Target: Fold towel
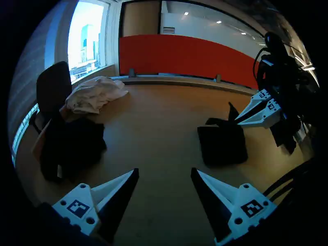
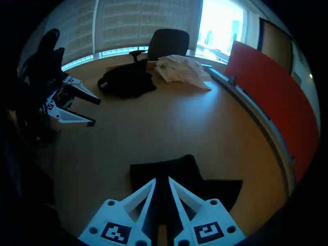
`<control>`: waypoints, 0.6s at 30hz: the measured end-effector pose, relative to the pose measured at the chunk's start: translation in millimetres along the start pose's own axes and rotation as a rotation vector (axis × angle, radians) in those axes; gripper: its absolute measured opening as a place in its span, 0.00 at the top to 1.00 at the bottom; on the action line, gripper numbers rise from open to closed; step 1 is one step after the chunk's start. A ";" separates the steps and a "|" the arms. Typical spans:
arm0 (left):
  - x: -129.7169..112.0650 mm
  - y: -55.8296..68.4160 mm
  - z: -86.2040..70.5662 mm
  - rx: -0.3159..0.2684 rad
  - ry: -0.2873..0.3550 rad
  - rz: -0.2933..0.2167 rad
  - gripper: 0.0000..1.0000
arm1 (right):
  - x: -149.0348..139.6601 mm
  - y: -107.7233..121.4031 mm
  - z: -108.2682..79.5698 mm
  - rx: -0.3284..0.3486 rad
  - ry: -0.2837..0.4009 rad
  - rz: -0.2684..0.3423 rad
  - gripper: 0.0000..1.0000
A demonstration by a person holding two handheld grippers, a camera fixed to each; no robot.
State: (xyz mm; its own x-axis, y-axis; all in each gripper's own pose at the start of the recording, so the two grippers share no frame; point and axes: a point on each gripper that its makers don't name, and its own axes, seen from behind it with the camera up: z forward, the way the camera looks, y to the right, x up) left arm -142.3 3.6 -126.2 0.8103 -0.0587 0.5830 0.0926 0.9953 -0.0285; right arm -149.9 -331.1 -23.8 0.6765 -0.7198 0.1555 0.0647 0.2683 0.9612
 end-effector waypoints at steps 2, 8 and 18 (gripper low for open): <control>-0.9 -2.0 -1.1 0.005 0.000 -0.005 0.06 | -1.1 -4.2 8.6 0.012 -0.010 0.001 0.92; -3.1 -6.0 -4.3 0.010 0.000 -0.014 0.06 | -3.8 -12.0 23.4 0.030 -0.029 0.004 0.71; -3.8 -9.9 -6.1 0.013 0.002 -0.019 0.06 | -5.9 -9.9 22.2 0.022 -0.030 0.014 0.24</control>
State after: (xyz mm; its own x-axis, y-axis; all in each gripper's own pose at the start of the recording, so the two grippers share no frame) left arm -142.7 -6.5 -133.1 0.8097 -0.0777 0.5817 0.1002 0.9949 -0.0066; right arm -170.8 -343.7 -29.2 0.6548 -0.7352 0.1754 0.0388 0.2645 0.9636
